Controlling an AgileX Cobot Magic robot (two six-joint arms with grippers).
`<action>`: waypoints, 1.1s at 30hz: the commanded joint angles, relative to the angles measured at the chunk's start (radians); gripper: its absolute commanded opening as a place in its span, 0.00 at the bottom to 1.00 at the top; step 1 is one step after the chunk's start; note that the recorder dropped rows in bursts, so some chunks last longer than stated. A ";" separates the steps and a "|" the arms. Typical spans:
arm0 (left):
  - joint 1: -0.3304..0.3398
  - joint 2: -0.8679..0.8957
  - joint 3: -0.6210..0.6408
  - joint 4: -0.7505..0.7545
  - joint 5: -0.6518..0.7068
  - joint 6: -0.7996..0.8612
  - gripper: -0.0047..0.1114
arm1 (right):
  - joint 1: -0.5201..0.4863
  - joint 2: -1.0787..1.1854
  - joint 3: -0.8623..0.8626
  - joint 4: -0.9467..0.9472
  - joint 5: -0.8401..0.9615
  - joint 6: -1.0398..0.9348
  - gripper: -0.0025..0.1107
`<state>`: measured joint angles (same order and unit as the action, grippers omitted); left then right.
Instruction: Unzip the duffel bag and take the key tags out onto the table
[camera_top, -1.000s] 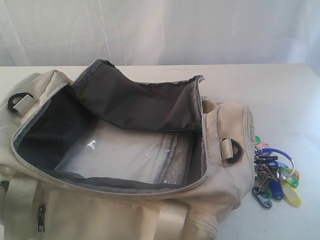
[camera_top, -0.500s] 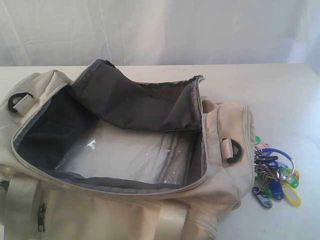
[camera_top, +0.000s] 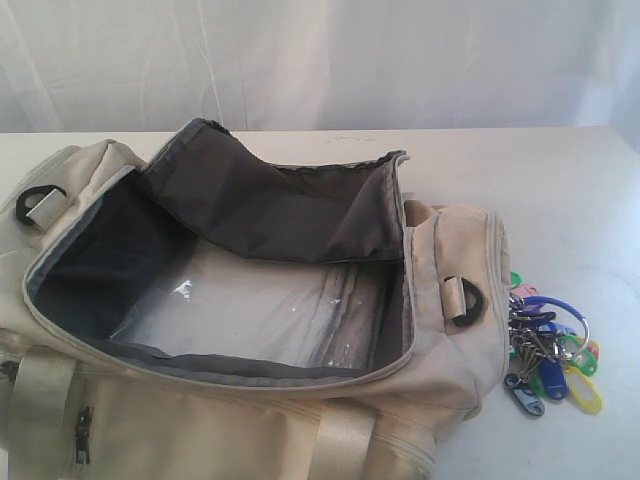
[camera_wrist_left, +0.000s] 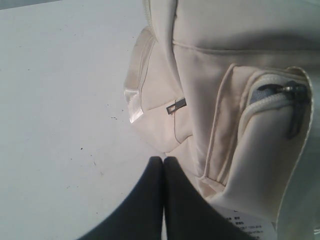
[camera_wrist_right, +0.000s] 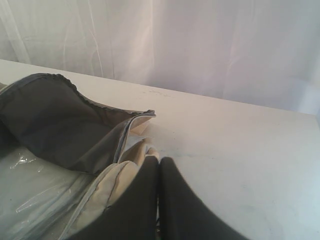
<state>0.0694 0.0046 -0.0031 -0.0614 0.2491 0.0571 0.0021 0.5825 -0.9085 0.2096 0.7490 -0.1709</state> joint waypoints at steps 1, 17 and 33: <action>-0.007 -0.005 0.003 -0.012 0.005 -0.009 0.04 | -0.002 -0.004 0.004 0.006 -0.011 -0.007 0.02; -0.007 -0.005 0.003 -0.012 0.005 -0.009 0.04 | -0.133 -0.513 0.112 0.041 0.006 0.131 0.02; -0.007 -0.005 0.003 -0.012 0.005 -0.009 0.04 | -0.142 -0.555 0.584 -0.219 -0.473 0.131 0.02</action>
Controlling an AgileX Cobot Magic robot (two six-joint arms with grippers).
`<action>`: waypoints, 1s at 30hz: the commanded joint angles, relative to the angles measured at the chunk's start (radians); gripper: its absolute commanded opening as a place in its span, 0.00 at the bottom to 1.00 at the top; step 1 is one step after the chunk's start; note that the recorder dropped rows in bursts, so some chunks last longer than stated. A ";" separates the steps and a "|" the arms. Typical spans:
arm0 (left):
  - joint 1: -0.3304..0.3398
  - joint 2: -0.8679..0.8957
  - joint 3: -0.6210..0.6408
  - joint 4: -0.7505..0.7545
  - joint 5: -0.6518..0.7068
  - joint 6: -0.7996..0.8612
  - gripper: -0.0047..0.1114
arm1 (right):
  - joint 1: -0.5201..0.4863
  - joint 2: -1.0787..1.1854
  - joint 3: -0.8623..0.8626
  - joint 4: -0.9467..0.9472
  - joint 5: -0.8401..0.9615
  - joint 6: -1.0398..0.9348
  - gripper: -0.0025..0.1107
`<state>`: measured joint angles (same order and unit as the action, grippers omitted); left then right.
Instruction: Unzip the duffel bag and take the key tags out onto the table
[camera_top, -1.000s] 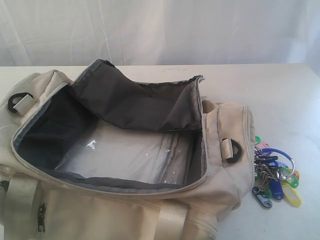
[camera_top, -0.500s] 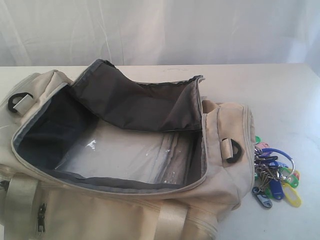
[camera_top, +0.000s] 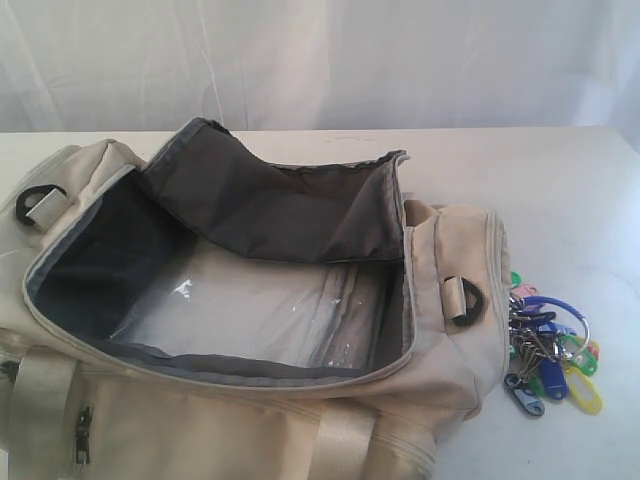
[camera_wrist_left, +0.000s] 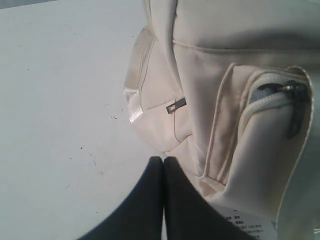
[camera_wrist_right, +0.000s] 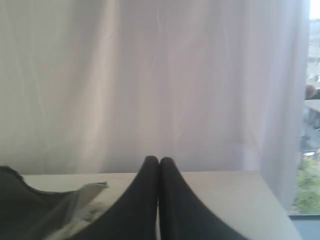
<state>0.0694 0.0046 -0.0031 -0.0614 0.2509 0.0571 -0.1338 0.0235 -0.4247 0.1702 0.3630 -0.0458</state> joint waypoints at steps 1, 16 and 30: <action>-0.007 -0.005 0.003 -0.012 0.003 -0.009 0.04 | -0.006 0.004 0.139 -0.201 -0.085 0.006 0.02; -0.007 -0.005 0.003 -0.012 0.003 -0.009 0.04 | -0.006 -0.023 0.425 -0.161 -0.043 0.006 0.02; -0.007 -0.005 0.003 -0.012 0.003 -0.007 0.04 | -0.006 -0.023 0.425 -0.161 -0.049 0.006 0.02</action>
<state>0.0694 0.0046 -0.0031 -0.0614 0.2524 0.0565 -0.1338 0.0066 -0.0056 0.0054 0.3288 -0.0458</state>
